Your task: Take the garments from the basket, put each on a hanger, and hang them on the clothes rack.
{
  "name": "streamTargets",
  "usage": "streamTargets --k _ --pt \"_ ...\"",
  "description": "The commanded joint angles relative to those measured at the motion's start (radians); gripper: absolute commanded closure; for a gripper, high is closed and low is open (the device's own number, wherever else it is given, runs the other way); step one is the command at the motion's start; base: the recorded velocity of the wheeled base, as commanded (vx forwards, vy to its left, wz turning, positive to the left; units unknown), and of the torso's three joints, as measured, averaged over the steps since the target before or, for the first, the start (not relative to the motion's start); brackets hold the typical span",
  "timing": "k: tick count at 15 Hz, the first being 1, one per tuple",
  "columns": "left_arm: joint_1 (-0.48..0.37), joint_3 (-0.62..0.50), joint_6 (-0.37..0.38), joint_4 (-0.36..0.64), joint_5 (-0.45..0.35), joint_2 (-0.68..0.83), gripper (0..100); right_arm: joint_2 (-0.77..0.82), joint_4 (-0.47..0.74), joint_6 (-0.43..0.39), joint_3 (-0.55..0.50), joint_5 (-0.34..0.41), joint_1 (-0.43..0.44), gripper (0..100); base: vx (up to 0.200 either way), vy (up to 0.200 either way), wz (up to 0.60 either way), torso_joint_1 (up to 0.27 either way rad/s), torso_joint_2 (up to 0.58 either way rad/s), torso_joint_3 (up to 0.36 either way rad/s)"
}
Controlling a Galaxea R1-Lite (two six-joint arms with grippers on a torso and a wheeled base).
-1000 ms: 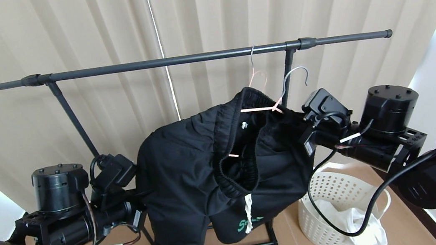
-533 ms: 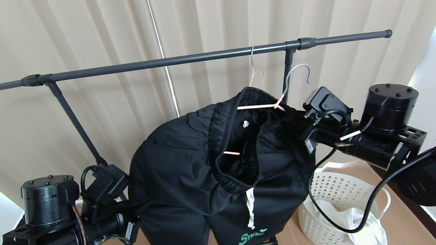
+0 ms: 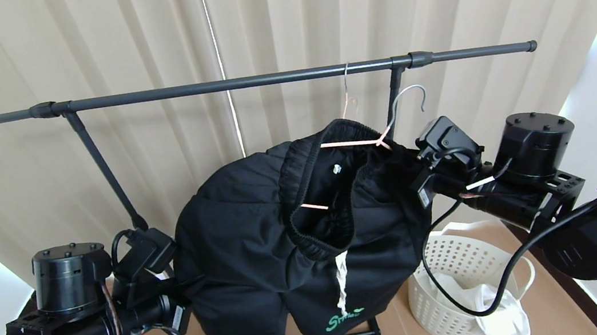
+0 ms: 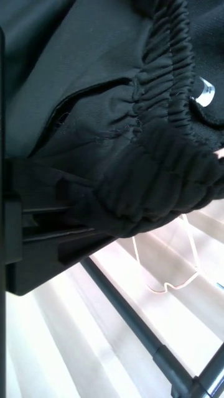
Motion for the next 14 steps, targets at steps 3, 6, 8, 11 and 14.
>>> streamTargets --k 3,6,8,11,14 --pt "0.0 0.007 0.001 0.0 0.004 0.05 100 -0.001 -0.001 0.0 -0.002 0.0 -0.004 100 0.0 0.0 0.0 0.0 0.0 0.0" --pt "0.0 0.01 0.001 0.0 0.004 0.063 100 -0.003 -0.001 0.0 -0.005 0.0 -0.007 100 0.0 0.0 0.0 0.0 0.0 0.0" --pt "-0.002 0.01 0.001 -0.002 0.004 0.058 100 0.002 -0.001 0.0 -0.005 0.0 -0.007 100 0.0 0.0 0.0 0.0 0.0 0.0" --pt "-0.003 0.019 -0.002 -0.008 -0.001 0.017 0 0.003 0.002 0.0 -0.003 0.0 -0.007 100 0.0 0.0 0.0 0.0 0.0 0.0" --pt "-0.005 0.078 0.007 -0.023 -0.008 -0.112 0 0.016 0.003 -0.001 -0.005 -0.006 -0.007 100 0.0 0.0 0.0 0.0 0.0 0.0"
